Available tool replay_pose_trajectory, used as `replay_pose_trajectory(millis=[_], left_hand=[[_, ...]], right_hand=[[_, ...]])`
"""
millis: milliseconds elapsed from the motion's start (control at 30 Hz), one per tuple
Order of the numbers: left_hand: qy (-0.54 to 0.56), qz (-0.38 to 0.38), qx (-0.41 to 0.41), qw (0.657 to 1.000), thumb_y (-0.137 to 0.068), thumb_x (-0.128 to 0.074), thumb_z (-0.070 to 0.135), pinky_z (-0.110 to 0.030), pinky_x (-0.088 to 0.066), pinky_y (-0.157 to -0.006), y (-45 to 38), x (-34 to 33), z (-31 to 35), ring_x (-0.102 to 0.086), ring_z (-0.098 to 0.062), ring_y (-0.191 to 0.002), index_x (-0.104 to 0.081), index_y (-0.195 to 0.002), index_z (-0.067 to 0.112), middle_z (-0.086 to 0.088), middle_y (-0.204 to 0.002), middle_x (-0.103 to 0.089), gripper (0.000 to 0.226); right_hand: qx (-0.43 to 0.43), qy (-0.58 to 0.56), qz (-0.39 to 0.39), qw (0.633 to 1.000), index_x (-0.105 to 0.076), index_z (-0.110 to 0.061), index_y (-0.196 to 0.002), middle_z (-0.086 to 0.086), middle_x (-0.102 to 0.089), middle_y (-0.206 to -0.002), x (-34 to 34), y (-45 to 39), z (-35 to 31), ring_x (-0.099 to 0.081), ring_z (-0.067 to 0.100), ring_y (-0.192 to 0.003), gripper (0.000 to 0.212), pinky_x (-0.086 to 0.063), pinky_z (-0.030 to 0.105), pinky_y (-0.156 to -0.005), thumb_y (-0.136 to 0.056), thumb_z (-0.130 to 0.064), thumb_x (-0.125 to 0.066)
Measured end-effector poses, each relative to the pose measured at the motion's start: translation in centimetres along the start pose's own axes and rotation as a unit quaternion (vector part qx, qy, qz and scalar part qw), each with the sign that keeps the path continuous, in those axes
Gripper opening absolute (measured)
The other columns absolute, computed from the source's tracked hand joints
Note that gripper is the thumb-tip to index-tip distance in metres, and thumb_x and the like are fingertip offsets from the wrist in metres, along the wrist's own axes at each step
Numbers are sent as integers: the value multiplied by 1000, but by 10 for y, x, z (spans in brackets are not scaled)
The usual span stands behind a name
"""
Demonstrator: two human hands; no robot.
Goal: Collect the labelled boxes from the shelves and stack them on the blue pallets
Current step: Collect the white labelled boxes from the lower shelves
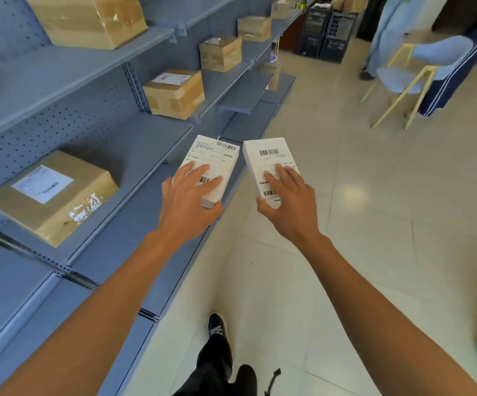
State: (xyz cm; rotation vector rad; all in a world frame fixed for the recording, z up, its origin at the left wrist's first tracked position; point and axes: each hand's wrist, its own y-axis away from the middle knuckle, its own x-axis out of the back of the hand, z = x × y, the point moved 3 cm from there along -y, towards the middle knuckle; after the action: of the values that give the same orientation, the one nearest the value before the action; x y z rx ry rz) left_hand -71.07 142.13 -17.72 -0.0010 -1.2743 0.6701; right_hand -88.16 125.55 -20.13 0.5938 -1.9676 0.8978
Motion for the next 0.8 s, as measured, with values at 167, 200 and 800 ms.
replay_pose_trajectory(millis=[167,200,800], left_hand=[[44,-6,-10,999,-78,-59,45,-52,-25,-108,-68,-24,-12,-30,-25,-147,-68,-127,29,1,-152,-48,52],[50,-5,-13,999,-78,-60,44,-52,-26,-109,-82,-28,-16,-31,-26,-146,-69,-127,30,0,-151,-49,52],[86,-51,-87,991,-79,-59,47,-50,-21,-114,-297,-97,-16,-27,-23,-148,-64,-133,29,2,-155,-44,57]], right_hand=[[-26,24,6,999,-52,-26,-142,-1,-36,-159,-1,-56,20,-27,23,-148,59,-33,51,-108,-89,-50,-62],[-29,28,8,999,-52,-26,-142,-1,-37,-159,-2,-68,23,-28,23,-148,59,-34,51,-108,-89,-50,-62],[-100,45,59,992,-55,-24,-139,0,-41,-156,-17,-222,111,-31,23,-146,58,-36,51,-106,-88,-49,-65]])
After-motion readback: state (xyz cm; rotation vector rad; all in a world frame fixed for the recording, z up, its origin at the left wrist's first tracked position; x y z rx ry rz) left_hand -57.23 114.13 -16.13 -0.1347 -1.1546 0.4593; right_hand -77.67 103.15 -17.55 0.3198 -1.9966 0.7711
